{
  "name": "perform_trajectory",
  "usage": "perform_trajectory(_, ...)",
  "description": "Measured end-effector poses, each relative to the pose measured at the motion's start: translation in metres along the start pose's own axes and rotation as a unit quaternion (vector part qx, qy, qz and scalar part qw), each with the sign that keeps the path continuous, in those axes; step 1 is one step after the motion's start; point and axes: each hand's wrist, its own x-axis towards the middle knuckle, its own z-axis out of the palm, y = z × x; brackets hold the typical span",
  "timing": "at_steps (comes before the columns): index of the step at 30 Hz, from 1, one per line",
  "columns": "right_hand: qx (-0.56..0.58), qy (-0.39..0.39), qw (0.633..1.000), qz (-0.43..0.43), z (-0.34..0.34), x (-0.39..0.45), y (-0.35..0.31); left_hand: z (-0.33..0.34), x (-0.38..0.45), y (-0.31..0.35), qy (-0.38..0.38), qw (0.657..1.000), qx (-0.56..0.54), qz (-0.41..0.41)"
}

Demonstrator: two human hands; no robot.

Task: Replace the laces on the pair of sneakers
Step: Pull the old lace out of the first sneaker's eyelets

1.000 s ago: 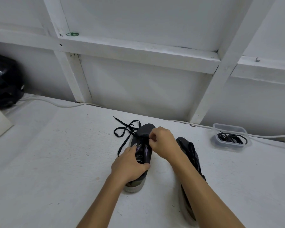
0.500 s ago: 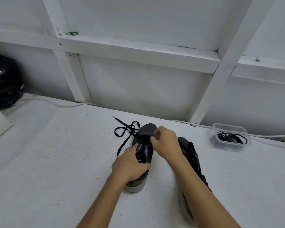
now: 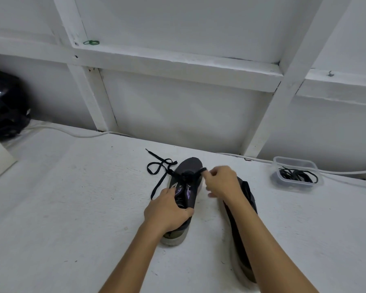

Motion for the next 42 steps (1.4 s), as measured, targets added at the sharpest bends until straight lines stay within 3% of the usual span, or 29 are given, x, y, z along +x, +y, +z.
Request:
perform_trajectory(2, 0.095, -0.133, 0.983, 0.085, 0.009, -0.013, 0.000, 0.000, 0.000, 0.001, 0.001, 1.000, 0.005, 0.001)
perform_trajectory(4, 0.098, -0.150, 0.983, 0.045, 0.024, -0.020, 0.002, -0.001, 0.001, 0.001, 0.001, 1.000, 0.003, 0.004)
perform_trajectory(7, 0.036, -0.075, 0.996, -0.025, 0.035, -0.018, 0.003, 0.000, 0.000, 0.000, 0.001, 1.000, -0.001, 0.004)
perform_trajectory(9, 0.006, 0.036, 0.998, -0.052, 0.027, -0.005, 0.004, 0.000, 0.000, -0.001, 0.002, 1.000, 0.001, 0.002)
perform_trajectory(11, 0.052, 0.145, 0.987, -0.037, 0.008, 0.007, 0.004, -0.001, 0.000, -0.002, 0.001, 1.000, 0.002, 0.000)
perform_trajectory(12, 0.098, 0.161, 0.982, -0.014, 0.000, 0.009, 0.003, -0.001, 0.000, -0.001, 0.000, 1.000, 0.001, 0.000)
perform_trajectory(13, 0.141, 0.143, 0.979, 0.017, -0.005, 0.008, 0.001, 0.000, -0.001, -0.001, 0.000, 1.000, 0.000, -0.001)
perform_trajectory(15, 0.142, 0.028, 0.987, 0.064, -0.002, -0.001, -0.001, 0.000, -0.001, -0.001, 0.002, 1.000, 0.001, -0.002)
perform_trajectory(17, 0.116, -0.102, 0.986, 0.057, 0.012, -0.015, -0.001, -0.001, -0.001, -0.001, 0.002, 1.000, 0.001, -0.001)
perform_trajectory(19, 0.094, -0.143, 0.985, 0.024, 0.027, -0.023, 0.001, -0.001, 0.000, -0.001, 0.000, 1.000, -0.003, 0.002)
perform_trajectory(23, 0.037, -0.014, 0.999, -0.038, 0.035, -0.010, 0.006, -0.001, 0.000, -0.002, 0.004, 1.000, -0.005, 0.002)
perform_trajectory(25, 0.089, 0.104, 0.990, -0.033, 0.025, 0.001, 0.010, -0.001, 0.000, -0.002, 0.003, 1.000, -0.003, 0.001)
perform_trajectory(27, 0.148, 0.169, 0.974, -0.013, 0.010, 0.007, 0.010, -0.001, 0.000, -0.001, 0.001, 1.000, -0.003, -0.001)
perform_trajectory(29, 0.153, 0.119, 0.981, 0.010, 0.004, 0.004, 0.008, -0.001, -0.001, -0.001, 0.002, 1.000, -0.002, -0.004)
perform_trajectory(32, 0.114, -0.087, 0.989, 0.047, 0.017, -0.014, 0.007, 0.000, -0.001, -0.001, 0.004, 1.000, 0.001, -0.007)
perform_trajectory(34, 0.073, -0.142, 0.987, 0.017, 0.026, -0.022, 0.007, -0.001, 0.000, -0.001, 0.002, 1.000, -0.004, -0.004)
perform_trajectory(38, 0.013, -0.107, 0.994, -0.026, 0.024, -0.015, 0.006, -0.001, -0.001, -0.002, 0.003, 1.000, -0.009, -0.001)
perform_trajectory(42, 0.118, 0.089, 0.989, 0.003, 0.008, 0.001, 0.010, -0.002, -0.002, -0.002, -0.002, 1.000, -0.004, -0.004)
